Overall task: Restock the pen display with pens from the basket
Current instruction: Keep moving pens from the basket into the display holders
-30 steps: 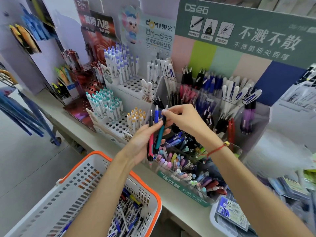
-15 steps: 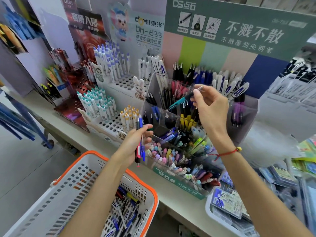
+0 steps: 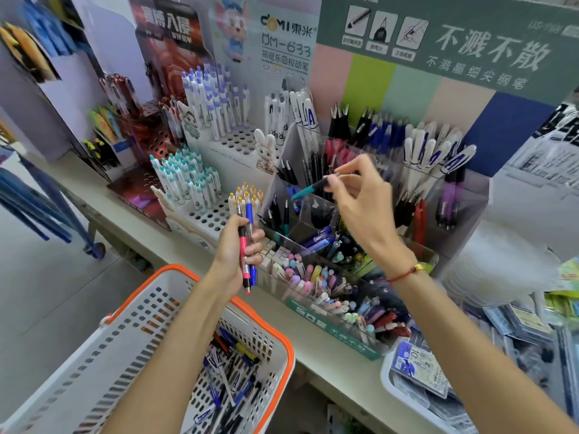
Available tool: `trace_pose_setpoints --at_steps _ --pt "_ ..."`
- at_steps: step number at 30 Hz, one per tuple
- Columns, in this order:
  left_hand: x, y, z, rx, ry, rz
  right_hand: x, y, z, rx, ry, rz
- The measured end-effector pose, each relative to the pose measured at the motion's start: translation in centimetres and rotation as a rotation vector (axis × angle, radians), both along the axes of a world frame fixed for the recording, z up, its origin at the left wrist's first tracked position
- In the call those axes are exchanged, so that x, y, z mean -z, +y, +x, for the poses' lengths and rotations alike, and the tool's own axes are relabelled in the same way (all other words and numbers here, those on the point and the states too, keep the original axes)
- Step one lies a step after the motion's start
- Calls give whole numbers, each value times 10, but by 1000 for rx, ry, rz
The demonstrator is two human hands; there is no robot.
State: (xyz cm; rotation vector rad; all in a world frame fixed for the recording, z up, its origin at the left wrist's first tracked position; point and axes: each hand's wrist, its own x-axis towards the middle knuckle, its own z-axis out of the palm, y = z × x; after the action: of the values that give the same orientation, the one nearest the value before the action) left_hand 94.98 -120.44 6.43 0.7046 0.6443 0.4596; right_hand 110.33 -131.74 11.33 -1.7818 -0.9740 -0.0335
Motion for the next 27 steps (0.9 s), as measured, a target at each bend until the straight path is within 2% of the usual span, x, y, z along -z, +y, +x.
trace_pose_setpoints --at_steps 5,9,12,15,17,21,27 --pt "6 2 -6 -62 42 53 33 39 -6 -48 -160 -342" --pt "13 1 -11 -29 95 134 45 60 -6 -80 -254 -557" --pt "18 0 -13 0 135 208 46 68 -11 -85 -286 -643" --pt "18 0 -14 25 115 197 41 70 -13 -58 -342 -674" --pt "15 0 -13 53 123 193 36 67 -17 -22 -218 -564" --pt "7 -1 -3 176 132 218 28 53 -25 -126 277 -380" --pt "-6 -13 18 349 65 252 7 14 -17 -173 495 -219"
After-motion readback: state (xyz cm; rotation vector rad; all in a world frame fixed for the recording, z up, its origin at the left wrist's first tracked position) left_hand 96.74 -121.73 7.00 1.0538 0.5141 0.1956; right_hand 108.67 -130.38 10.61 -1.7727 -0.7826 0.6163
